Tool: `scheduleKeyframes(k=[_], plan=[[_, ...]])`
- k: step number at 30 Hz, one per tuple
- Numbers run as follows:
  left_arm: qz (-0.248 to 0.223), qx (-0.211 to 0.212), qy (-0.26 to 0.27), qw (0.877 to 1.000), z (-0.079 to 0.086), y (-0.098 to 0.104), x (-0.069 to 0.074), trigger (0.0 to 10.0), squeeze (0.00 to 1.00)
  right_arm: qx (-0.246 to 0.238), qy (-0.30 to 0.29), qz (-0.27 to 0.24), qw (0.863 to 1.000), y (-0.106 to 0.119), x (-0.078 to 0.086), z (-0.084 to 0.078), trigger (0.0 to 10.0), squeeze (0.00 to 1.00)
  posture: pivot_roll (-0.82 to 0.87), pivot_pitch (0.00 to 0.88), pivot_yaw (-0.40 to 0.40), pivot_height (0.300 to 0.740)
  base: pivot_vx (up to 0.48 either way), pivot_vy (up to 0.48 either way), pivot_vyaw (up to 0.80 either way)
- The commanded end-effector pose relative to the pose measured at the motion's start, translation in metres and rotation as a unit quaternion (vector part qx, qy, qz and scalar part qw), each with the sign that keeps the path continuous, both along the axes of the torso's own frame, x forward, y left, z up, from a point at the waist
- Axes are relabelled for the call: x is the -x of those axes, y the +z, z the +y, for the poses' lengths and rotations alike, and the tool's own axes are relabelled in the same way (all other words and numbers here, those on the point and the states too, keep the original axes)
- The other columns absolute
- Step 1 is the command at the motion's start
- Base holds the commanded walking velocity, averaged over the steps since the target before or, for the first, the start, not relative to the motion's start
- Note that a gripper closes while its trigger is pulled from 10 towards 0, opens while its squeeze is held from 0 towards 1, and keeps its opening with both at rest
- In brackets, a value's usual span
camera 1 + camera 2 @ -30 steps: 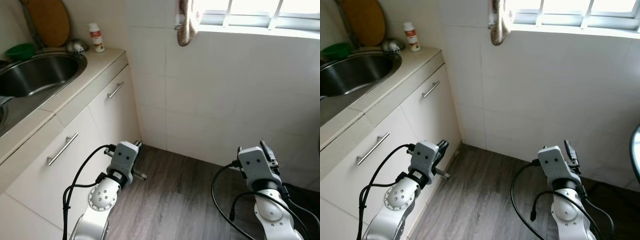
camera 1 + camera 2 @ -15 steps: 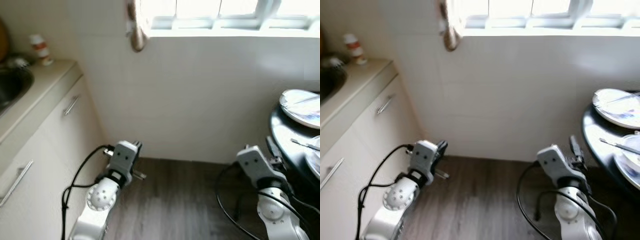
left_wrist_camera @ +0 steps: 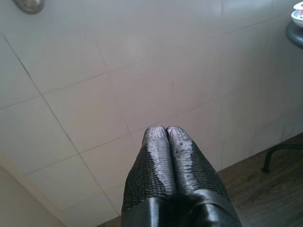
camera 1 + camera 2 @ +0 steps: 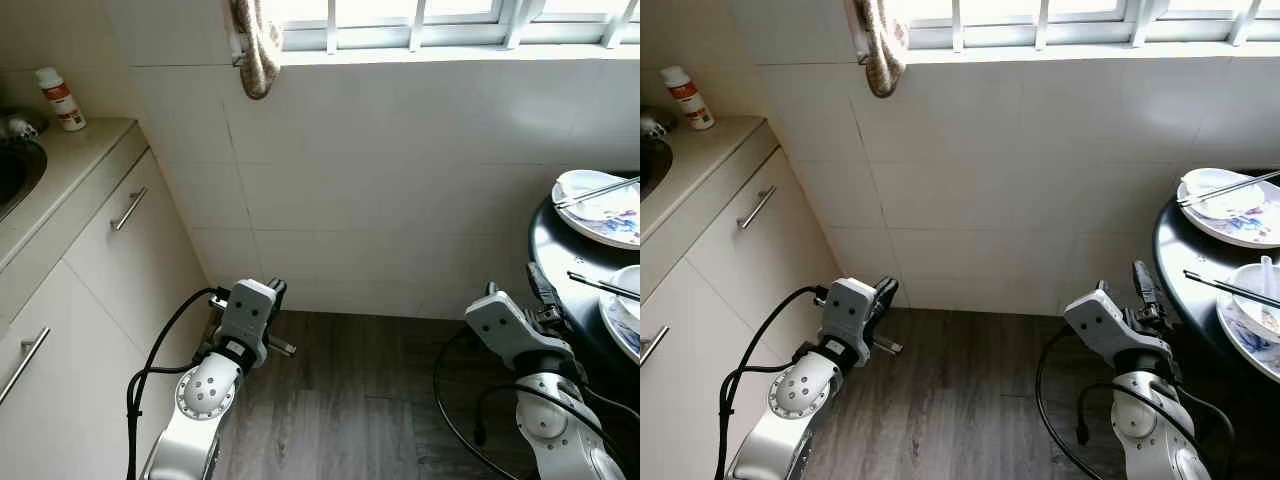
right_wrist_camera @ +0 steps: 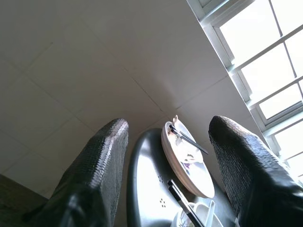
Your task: Kitchen organization
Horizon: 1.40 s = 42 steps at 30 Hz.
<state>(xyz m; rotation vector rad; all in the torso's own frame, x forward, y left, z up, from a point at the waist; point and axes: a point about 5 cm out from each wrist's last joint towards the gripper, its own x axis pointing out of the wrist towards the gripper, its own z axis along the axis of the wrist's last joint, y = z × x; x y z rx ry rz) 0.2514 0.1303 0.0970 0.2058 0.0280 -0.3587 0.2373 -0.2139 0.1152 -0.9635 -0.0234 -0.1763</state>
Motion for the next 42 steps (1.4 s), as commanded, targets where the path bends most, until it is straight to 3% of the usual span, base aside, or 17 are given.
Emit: scheduleKeyframes(k=[1, 15, 20, 36, 42], plan=[[-0.002, 0.001, 0.002, 1.0, 0.0027, 0.0017, -0.0017, 10.0, 0.0, 0.007, 0.006, -0.004, 1.0, 0.0007, -0.001, 0.0018, 10.0, 0.0, -0.01, 0.0, 0.041, 0.74, 0.307, 0.0, 0.0], [-0.001, 0.002, -0.002, 1.0, 0.0027, -0.0001, -0.0019, 10.0, 0.0, 0.007, 0.015, -0.002, 1.0, -0.0008, -0.0016, 0.0043, 10.0, 0.0, -0.01, 0.0, 0.039, 0.74, 0.314, 0.0, 0.0], [-0.002, 0.0, -0.009, 1.0, 0.0013, -0.0009, -0.0013, 10.0, 0.0, -0.03, 0.009, 0.007, 0.999, -0.0031, -0.0025, 0.0024, 10.0, 0.0, -0.01, 0.0, 0.039, 0.74, 0.0, 0.0, -0.32], [-0.002, 0.002, -0.016, 1.0, -0.002, -0.0015, 0.0011, 10.0, 0.0, 0.011, 0.002, 0.011, 1.0, -0.0033, -0.0034, -0.0036, 10.0, 0.0, -0.01, 0.0, 0.035, 0.74, 0.0, 0.0, -0.8], [-0.004, 0.001, -0.014, 1.0, -0.0019, -0.0005, 0.0009, 10.0, 0.0, 0.021, 0.004, 0.014, 1.0, -0.0044, -0.0031, -0.0022, 10.0, 0.0, -0.01, 0.0, 0.034, 0.74, 0.0, 0.0, 0.0]])
